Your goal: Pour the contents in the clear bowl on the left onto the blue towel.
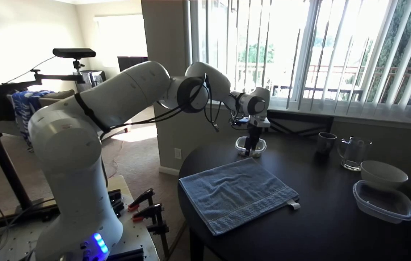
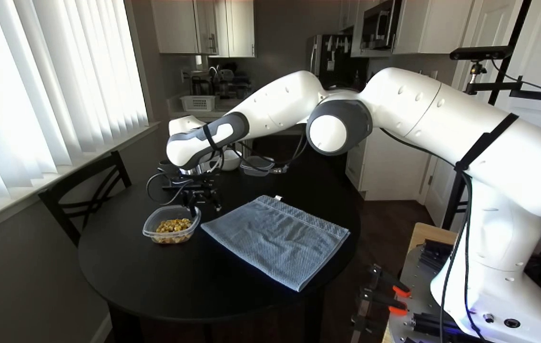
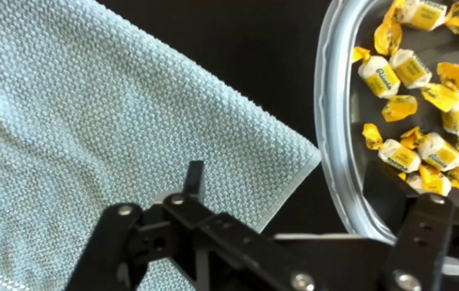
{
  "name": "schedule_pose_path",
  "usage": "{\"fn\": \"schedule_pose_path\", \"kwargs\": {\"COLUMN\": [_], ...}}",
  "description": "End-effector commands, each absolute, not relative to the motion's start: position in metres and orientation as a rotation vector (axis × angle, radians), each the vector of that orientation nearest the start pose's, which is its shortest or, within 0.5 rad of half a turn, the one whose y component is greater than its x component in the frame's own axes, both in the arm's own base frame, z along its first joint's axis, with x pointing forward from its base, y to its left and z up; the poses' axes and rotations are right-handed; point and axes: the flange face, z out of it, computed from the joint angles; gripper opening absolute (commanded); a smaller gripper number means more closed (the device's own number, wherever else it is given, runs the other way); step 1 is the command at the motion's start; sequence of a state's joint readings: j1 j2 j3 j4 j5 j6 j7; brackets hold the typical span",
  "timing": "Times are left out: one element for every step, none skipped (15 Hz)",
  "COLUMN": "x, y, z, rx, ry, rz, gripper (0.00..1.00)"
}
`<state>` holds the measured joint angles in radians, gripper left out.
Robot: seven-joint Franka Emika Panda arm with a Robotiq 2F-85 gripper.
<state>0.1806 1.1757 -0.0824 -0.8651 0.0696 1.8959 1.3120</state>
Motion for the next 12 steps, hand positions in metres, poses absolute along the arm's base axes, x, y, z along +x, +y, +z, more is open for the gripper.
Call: {"fn": "schedule_pose_path", "kwargs": {"x": [0.7706, 0.7715, 0.7720, 0.7727, 0.7736, 0.7742, 0.7749, 0.7755, 0.7760, 0.7768, 0.7774, 0.7782], "y": [0.1255, 0.1282, 0.1300, 0.1309, 0.1310, 0.1307, 0.1305, 0.1303, 0.1306, 0.1309, 0.1312, 0.1317], "z": [0.1613, 0.1619, 0.1618, 0.1622, 0.1620, 0.1622, 0.1617, 0.1608, 0.1603, 0.1606, 0.1607, 0.1618], "rx": [-2.722, -2.720, -2.718, -2.716, -2.713, -2.709, -2.708, -2.707, -2.703, -2.696, -2.692, -2.686], "ry": [1.776, 1.770, 1.765, 1.761, 1.760, 1.757, 1.756, 1.756, 1.755, 1.754, 1.752, 1.750], "rz": [0.175, 0.176, 0.180, 0.183, 0.182, 0.183, 0.179, 0.176, 0.174, 0.174, 0.171, 0.170], "gripper": [0.73, 0.67, 0.60, 0.53, 0.47, 0.41, 0.34, 0.27, 0.20, 0.15, 0.08, 0.02]}}
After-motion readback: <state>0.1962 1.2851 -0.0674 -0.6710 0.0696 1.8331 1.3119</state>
